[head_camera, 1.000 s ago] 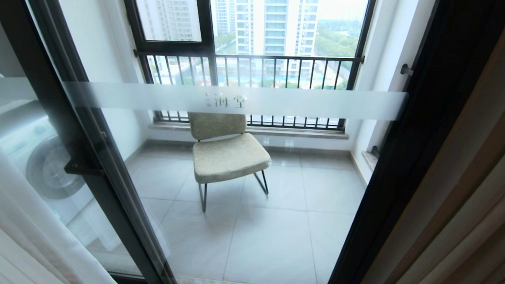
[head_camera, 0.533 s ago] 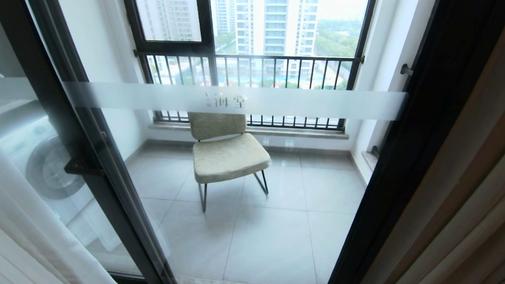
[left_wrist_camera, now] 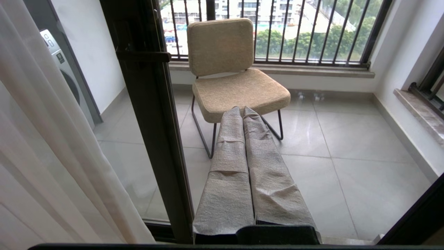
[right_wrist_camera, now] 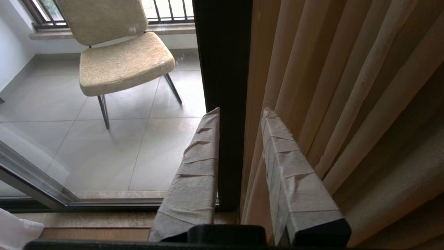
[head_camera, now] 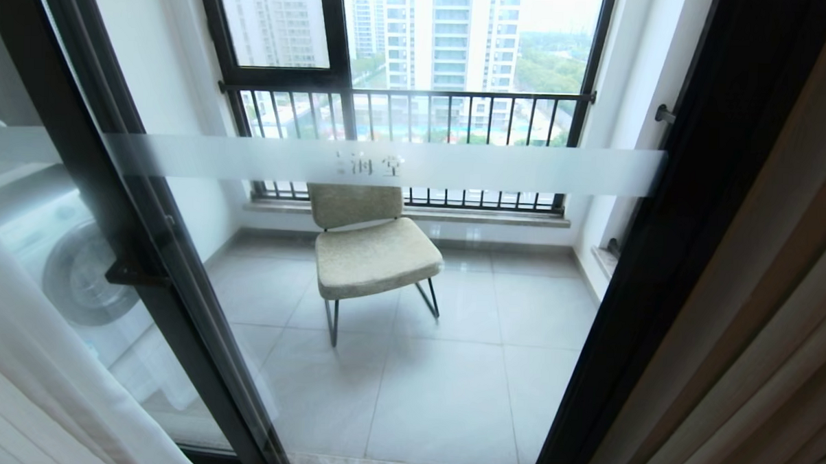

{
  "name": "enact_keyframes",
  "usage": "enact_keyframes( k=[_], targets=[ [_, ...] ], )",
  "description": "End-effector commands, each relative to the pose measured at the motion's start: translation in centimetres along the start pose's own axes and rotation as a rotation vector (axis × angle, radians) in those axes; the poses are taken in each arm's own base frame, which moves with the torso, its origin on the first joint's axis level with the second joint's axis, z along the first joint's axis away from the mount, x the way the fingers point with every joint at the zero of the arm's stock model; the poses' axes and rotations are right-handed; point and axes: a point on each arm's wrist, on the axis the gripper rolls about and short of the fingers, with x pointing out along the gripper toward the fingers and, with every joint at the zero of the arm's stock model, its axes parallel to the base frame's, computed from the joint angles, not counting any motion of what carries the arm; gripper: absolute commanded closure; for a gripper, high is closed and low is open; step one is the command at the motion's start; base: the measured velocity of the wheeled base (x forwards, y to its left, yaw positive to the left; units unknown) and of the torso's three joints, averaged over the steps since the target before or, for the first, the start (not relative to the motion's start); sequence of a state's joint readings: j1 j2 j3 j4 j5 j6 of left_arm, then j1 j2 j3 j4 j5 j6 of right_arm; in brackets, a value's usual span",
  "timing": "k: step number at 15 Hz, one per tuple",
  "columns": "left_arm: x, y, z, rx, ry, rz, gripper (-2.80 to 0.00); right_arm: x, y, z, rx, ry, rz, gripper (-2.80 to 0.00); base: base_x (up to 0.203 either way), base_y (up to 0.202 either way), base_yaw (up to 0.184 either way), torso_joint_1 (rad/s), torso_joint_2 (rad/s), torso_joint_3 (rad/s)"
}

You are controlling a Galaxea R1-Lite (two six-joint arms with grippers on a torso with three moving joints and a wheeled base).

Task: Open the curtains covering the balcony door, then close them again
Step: Close the inner curtains on both sides

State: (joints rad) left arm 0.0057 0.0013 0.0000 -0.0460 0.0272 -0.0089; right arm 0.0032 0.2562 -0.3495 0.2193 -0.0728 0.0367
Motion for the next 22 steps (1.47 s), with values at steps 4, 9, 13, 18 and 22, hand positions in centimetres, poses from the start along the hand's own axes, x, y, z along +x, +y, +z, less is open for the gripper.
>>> enact_keyframes(
  k=[4,9,13,18,22],
  targets=[
    [0.0,0.0,0.0,0.0,-0.001,0.001,0.0,6.9,0.5,8.8,-0.005,0.094,-0.131,-2.8,0.0,0.0,0.0,0.0,0.0,0.0],
    [0.0,0.0,0.0,0.0,-0.003,0.001,0.0,8.6,-1.7,14.2,0.032,-0.037,-0.502,-2.8,0.0,0.0,0.0,0.0,0.0,0.0],
    [0.0,0.0,0.0,0.0,-0.001,0.001,0.0,7.6,-3.2,17.1,-0.008,-0.112,-0.705,-2.8,0.0,0.0,0.0,0.0,0.0,0.0],
    [0.0,0.0,0.0,0.0,-0.003,0.001,0.0,10.0,-4.6,19.1,-0.011,-0.117,-0.723,-2.8,0.0,0.0,0.0,0.0,0.0,0.0],
    [0.0,0.0,0.0,0.0,-0.003,0.001,0.0,14.1,-6.5,20.6,-0.011,-0.169,-0.719,-2.8,0.0,0.0,0.0,0.0,0.0,0.0]
  ],
)
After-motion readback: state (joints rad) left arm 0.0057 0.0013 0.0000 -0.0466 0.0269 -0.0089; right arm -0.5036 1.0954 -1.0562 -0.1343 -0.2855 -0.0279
